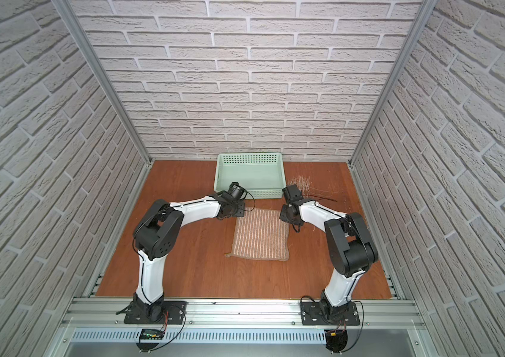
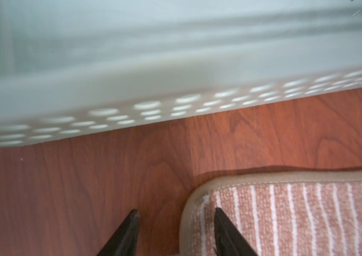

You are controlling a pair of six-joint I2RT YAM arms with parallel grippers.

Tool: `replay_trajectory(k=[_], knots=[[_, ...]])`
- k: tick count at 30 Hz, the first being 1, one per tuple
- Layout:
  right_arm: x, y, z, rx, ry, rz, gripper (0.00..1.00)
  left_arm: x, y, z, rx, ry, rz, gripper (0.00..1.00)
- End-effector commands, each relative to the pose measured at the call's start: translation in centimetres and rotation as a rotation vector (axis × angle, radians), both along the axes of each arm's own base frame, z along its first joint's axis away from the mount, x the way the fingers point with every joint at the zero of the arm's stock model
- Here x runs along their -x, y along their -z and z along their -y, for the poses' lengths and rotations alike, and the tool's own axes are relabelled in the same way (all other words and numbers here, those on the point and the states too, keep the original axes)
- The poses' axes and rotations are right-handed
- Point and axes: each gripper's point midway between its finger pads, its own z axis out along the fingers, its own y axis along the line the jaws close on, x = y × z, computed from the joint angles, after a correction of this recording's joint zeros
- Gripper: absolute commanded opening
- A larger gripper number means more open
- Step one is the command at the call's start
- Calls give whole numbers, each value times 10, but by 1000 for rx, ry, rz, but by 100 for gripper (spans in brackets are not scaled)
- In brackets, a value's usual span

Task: Fold the square dishcloth
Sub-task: Fold the cleaning item at the center of the board.

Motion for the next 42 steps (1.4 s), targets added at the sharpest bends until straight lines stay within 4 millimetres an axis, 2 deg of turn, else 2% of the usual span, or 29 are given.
replay_trajectory(k=[1, 7, 9, 14, 18, 28, 37, 42], knots=[[-6, 1, 3, -2, 8, 3, 31, 2, 16, 4, 3, 21, -36, 53], [-11, 7, 7, -6, 13, -8, 30, 0, 22, 6, 1, 21, -44, 47], [-14, 9, 6, -16, 9, -12, 30, -1, 24, 8, 6, 24, -49, 41], [-22, 13, 1, -36, -10, -21, 30, 2, 27, 7, 9, 20, -63, 14], [-27, 17, -2, -44, -33, -38, 29, 8, 24, -4, -4, -13, -51, 1], [-32, 13, -20, -86, -157, -60, 28, 19, 8, -26, -16, -78, 4, 0], [-22, 20, -24, -69, -203, -113, 27, 15, 10, -22, -17, -72, 9, 0], [-21, 27, -19, -19, -191, -137, 27, 12, 9, -21, -18, -68, 11, 0]])
